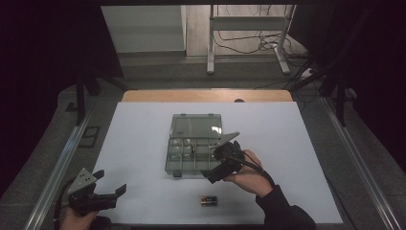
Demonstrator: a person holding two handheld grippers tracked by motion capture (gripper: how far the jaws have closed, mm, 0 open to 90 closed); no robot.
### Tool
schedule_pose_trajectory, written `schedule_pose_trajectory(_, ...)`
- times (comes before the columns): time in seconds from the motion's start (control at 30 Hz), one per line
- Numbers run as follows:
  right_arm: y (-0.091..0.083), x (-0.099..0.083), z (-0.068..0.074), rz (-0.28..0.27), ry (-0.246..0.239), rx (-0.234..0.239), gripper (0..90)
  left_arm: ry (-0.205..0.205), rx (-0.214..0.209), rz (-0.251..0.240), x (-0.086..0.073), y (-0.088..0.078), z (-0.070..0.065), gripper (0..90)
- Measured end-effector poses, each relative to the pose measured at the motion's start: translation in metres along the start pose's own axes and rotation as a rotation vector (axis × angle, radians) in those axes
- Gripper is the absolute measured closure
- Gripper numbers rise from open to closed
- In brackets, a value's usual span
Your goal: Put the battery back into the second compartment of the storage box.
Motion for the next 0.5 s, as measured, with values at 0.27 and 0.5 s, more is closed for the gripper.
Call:
schedule_pose_trajectory(0.27,-0.003,-0.007,0.019,0.067,-0.035,0.019,1.2,0.002,-0.001,0.0,0.0,0.0,0.0,2.2)
schedule_pose_trajectory(0.5,-0.004,-0.012,0.029,0.09,-0.035,0.028,9.8,0.0,-0.001,0.0,0.0,0.0,0.0,2.2)
Point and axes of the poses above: each handheld gripper's, and its own axes: y roughly forward along the jaws, x roughly out of its top, z roughly to its left, the point moved 1 cm from there along y, roughly forward along the jaws, and after that the axes turned 14 degrees about -y, right-handed, at the moved point
